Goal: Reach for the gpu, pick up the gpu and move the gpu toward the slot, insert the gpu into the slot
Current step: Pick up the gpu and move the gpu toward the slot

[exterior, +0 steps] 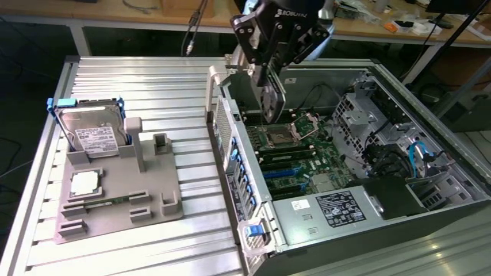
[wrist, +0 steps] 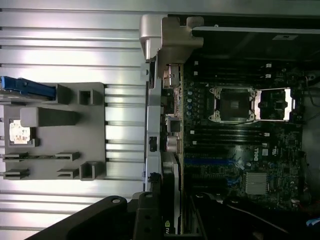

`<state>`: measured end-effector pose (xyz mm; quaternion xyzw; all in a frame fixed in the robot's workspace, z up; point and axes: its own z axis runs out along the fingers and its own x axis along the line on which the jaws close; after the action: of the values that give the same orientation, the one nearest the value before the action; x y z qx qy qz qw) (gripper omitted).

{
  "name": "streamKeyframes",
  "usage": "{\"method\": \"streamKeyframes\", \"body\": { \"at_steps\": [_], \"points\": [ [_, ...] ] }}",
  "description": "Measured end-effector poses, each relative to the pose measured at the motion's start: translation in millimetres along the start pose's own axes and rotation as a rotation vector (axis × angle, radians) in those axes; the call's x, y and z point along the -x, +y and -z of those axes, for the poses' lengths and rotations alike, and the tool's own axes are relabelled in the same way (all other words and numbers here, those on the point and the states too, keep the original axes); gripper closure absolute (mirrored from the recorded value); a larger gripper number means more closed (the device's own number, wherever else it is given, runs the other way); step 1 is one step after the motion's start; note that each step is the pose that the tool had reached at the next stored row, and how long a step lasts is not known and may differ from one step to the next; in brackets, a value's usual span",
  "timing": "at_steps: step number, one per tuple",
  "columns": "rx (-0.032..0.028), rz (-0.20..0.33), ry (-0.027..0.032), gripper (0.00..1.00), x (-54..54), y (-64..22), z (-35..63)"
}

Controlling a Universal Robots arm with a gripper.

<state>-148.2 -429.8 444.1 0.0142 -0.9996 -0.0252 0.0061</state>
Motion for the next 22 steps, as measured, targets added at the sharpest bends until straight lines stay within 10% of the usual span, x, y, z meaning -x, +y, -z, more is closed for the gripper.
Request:
{"method": "streamKeyframes", "body": {
  "at_steps": [22],
  "points": [
    [-0.0001, 0.0, 0.0001, 0.73, 98.3, -3.2, -6.7]
  ]
}}
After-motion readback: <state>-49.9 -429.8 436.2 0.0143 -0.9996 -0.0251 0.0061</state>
